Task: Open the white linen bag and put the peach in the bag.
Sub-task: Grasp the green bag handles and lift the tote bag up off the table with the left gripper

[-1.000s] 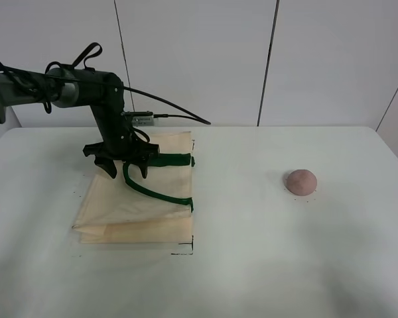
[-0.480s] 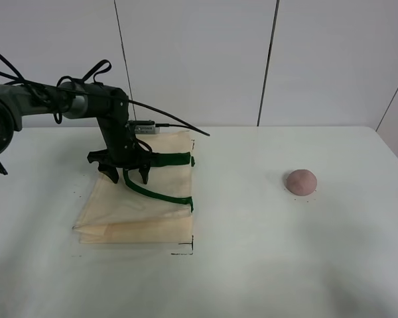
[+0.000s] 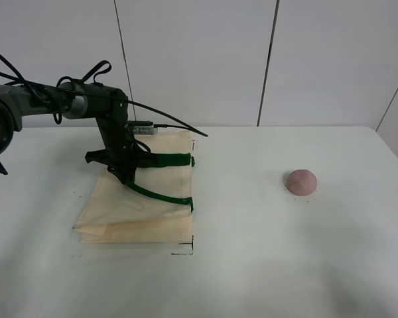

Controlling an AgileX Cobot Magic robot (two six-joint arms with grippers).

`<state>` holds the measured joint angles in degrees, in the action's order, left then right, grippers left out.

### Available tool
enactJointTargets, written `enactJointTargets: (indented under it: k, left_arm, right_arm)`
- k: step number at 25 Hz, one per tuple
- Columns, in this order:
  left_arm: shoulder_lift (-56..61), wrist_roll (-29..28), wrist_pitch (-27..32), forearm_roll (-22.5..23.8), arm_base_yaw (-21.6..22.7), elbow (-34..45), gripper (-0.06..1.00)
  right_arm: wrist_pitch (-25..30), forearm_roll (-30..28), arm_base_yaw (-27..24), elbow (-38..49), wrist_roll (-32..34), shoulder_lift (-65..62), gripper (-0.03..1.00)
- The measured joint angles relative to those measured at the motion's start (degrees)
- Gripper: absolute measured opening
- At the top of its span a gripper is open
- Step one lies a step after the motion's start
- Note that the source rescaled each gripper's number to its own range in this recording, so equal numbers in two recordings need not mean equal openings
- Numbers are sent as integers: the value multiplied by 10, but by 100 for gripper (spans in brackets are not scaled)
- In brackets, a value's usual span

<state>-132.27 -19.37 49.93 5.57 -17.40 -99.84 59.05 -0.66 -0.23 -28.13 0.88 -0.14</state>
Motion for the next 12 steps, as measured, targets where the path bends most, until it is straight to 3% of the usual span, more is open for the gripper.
enactJointTargets:
  k: [1,2,6,12]
  left_arm:
    - [0,-2,0,0,0,0,5]
    - [0,-3,1,-1,0,-1,0]
    - [0,-4,52,-3,0,-37,0]
    - [33,29,150,-3,0,-158,0]
  right_arm:
    - [0,0,0,0,0,0,100]
    - [0,0,0,0,0,0,100]
    - [0,0,0,0,0,0,100]
    - [0,0,0,0,0,0,100]
